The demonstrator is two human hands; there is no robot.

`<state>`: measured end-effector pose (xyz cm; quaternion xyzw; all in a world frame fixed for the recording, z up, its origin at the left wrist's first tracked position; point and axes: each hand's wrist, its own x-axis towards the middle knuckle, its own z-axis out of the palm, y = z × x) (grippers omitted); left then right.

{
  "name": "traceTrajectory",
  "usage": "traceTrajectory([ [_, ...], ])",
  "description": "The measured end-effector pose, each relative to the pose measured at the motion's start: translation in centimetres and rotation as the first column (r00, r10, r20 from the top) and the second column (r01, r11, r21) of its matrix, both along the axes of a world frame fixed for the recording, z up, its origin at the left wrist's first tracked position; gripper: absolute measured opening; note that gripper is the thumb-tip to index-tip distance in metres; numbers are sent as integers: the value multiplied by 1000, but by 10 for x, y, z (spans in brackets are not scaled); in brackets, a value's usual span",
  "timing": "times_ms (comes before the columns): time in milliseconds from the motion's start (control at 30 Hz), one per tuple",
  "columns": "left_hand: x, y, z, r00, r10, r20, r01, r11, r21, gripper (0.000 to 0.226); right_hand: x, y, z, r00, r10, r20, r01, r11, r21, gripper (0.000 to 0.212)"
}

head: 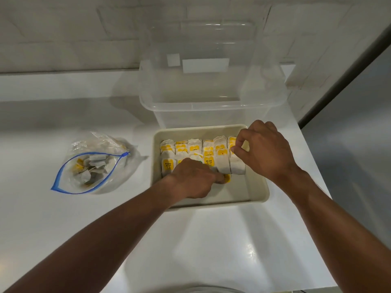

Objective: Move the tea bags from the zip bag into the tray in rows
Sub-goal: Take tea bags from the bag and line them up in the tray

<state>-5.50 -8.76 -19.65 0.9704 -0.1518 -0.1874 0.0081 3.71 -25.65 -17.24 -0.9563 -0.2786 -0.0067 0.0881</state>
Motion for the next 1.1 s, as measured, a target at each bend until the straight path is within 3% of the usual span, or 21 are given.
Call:
traceTrajectory([
  [267,-17,26,25,962,262,70,-231,926,-299,26,-13,10,2,984,124,-131,-95,973,212,12],
  [433,-58,66,41,883,428,192,-334,861,-385,24,-31,50,4,945,264,-191,-205,937,282,11],
  [567,-85,100,37,825,535,181,-410,788,-459,20,-54,91,7,909,360,-209,-291,909,298,10],
  [833,-128,162,26,787,599,151,-465,736,-492,23,-95,157,6,890,391,-234,-325,905,274,20],
  [1100,-150,228,7,685,682,258,-616,730,-296,26,-138,232,-18,895,380,-235,-306,905,296,29],
])
